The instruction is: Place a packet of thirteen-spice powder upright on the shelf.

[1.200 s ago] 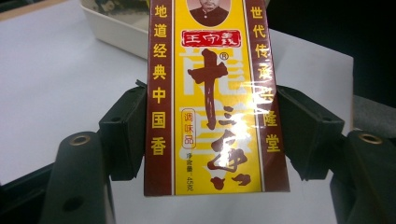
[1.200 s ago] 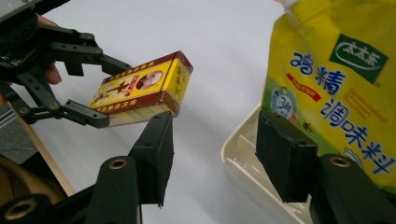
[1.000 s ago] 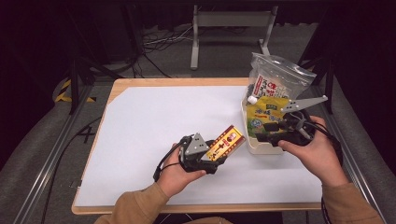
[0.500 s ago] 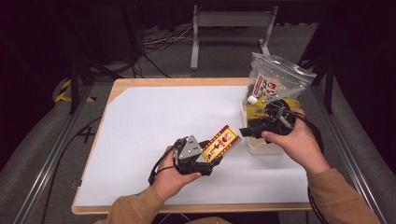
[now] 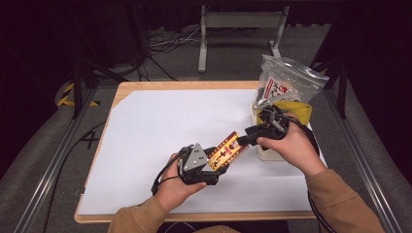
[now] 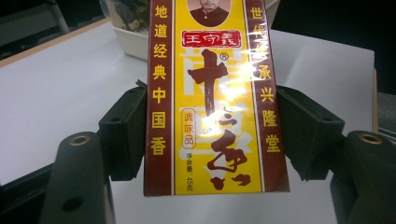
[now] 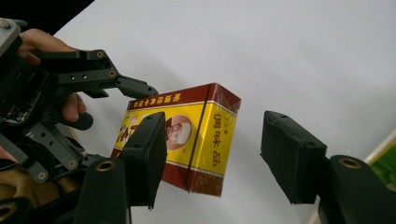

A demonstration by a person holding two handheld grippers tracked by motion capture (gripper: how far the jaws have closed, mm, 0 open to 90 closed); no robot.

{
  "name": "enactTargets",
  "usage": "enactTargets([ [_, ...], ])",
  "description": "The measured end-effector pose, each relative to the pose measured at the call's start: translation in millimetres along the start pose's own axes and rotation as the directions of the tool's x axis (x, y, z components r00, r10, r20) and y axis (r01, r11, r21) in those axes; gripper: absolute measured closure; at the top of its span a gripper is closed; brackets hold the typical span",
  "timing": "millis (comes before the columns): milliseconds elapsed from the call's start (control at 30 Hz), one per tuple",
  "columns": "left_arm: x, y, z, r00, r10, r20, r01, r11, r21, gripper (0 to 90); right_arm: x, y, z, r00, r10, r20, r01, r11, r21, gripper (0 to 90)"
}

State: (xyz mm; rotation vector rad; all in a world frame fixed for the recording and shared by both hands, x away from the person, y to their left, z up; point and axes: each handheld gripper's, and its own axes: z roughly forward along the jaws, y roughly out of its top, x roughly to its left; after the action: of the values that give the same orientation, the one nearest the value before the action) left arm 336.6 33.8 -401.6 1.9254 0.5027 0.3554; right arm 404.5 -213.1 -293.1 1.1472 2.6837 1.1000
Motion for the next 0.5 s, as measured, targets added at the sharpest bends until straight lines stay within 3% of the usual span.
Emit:
enactTargets([
  [367, -2.2, 1.4, 1.5, 0.9998, 0.021, 0.007, -0.021, 0.9997, -0.008, 32.1, -1.7, -1.7, 15.3, 0.9990, 0.029, -0.035, -0.028, 0.999, 0.034, 39.8],
  [500, -1.9, 1.3, 2.8, 0.9996, 0.026, 0.006, -0.026, 0.9996, -0.012, 32.1, -4.0, -4.0, 20.7, 0.9960, 0.053, -0.072, -0.050, 0.998, 0.044, 40.2],
])
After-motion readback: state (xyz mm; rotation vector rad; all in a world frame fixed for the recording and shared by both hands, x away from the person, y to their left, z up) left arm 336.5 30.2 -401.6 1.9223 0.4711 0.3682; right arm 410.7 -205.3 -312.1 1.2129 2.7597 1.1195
